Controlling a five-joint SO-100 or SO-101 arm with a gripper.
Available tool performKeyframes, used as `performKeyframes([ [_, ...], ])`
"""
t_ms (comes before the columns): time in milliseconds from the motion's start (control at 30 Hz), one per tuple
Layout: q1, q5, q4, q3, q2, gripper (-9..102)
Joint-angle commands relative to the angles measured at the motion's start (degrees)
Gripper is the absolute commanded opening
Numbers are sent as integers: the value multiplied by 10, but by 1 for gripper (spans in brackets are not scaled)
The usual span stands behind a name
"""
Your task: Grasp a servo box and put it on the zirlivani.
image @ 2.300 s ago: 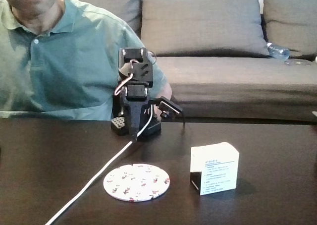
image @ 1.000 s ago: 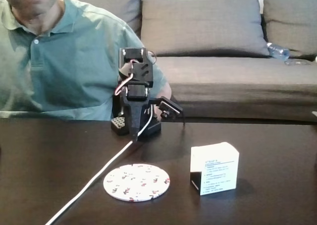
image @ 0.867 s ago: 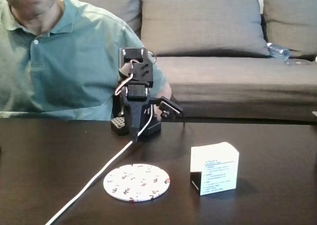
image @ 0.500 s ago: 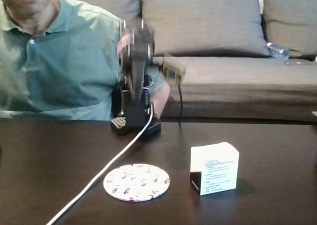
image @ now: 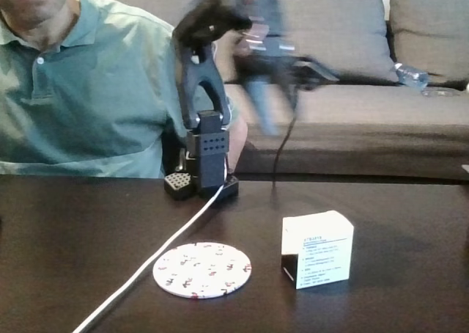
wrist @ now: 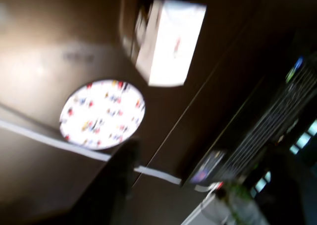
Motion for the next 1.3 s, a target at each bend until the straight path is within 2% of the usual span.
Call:
performKeyframes([
  [0,-47,23,2,-61,-50,31],
  [133,-56,51,-6,-61,-117,31],
  [300,-10,56,-6,-62,-185,36],
  [633,44,51,-25,-61,-212,38],
  [1000,46,54,-145,47,-213,37],
  [1267,47,51,-155,65,-214,37],
])
